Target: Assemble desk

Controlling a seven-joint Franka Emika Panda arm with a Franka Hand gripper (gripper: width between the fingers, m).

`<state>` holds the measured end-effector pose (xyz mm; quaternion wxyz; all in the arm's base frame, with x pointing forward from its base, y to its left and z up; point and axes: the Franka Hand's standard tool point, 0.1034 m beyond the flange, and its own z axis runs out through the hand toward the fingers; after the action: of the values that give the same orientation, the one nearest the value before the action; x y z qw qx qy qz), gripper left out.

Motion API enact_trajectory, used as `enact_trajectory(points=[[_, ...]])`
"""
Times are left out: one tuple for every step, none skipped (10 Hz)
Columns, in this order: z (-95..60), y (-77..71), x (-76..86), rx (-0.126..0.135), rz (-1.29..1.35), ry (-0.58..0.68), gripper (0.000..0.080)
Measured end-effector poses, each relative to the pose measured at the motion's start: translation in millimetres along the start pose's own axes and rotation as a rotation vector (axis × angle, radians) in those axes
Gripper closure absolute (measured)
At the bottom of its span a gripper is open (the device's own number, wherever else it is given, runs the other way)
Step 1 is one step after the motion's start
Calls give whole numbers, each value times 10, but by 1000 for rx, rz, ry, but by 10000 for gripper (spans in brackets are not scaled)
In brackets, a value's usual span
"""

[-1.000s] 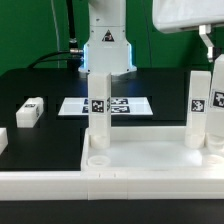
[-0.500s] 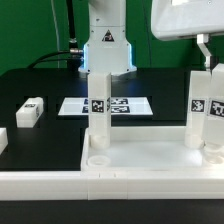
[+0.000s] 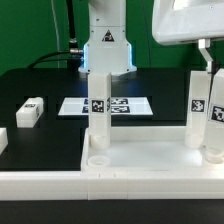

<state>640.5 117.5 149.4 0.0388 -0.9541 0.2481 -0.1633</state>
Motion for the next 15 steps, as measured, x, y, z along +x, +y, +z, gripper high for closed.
enact_trajectory(points=[[41, 6, -26, -4, -3, -3, 508], [78, 8, -49, -6, -6, -4, 508], [90, 7, -59, -7, -7, -6, 508], [99, 0, -55, -8, -8, -5, 508], [105, -7, -51, -4, -9, 0, 508], [111, -23, -61, 7, -12, 14, 508], [116, -38, -87, 19, -17, 29, 508], [116, -52, -110, 34, -22, 46, 508], [110, -54, -121, 50, -23, 64, 508], [101, -33, -133, 58, -19, 67, 509], [88, 1, -136, 57, -28, 58, 510], [65, 70, -126, 55, -48, 48, 510], [45, 145, -125, 50, -56, 40, 510], [47, 182, -100, 59, -72, 63, 510], [58, 157, -77, 71, -75, 89, 520]])
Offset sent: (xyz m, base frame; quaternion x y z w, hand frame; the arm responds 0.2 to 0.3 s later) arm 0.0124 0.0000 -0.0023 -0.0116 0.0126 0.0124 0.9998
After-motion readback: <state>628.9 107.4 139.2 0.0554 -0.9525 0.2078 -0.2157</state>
